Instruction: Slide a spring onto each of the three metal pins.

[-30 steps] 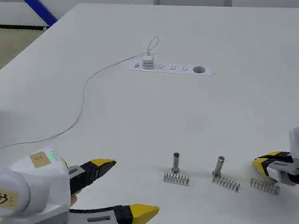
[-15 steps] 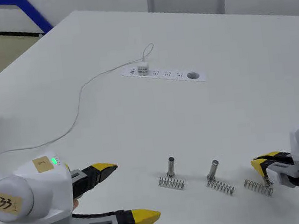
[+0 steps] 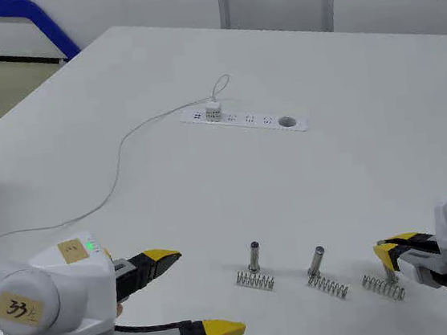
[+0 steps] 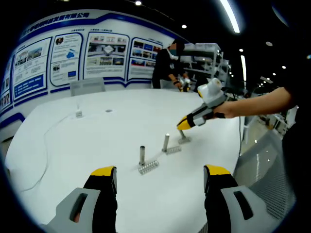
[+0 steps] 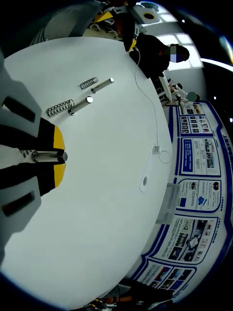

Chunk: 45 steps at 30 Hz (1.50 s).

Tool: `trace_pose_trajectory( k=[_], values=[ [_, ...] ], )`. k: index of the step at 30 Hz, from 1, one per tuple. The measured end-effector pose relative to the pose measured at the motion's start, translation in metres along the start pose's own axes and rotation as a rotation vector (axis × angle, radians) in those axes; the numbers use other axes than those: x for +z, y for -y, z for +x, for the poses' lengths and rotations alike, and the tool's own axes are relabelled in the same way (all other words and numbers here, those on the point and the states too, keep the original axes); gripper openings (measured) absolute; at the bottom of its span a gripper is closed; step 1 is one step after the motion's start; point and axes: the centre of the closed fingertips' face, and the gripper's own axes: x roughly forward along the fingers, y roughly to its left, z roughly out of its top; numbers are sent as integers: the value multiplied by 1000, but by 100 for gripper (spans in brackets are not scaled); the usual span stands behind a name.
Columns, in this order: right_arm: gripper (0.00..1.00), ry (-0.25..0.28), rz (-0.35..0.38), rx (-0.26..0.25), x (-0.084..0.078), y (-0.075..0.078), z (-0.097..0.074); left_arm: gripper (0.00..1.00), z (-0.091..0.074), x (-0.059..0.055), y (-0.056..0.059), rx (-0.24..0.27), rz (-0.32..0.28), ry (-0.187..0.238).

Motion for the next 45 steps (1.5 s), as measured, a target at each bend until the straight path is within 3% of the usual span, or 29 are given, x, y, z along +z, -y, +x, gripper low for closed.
trace_pose_trajectory(
  k=[14, 37, 45],
  values=[
    [8, 38, 31, -7, -4, 2, -13, 74, -1, 1, 7, -14, 22, -6],
    [9, 11, 12, 33, -6, -7, -14, 74, -2, 0, 15, -34, 41, -18],
    [15, 21, 9, 30, -2, -7, -17, 74, -2, 0, 17, -38, 46, -21]
  ],
)
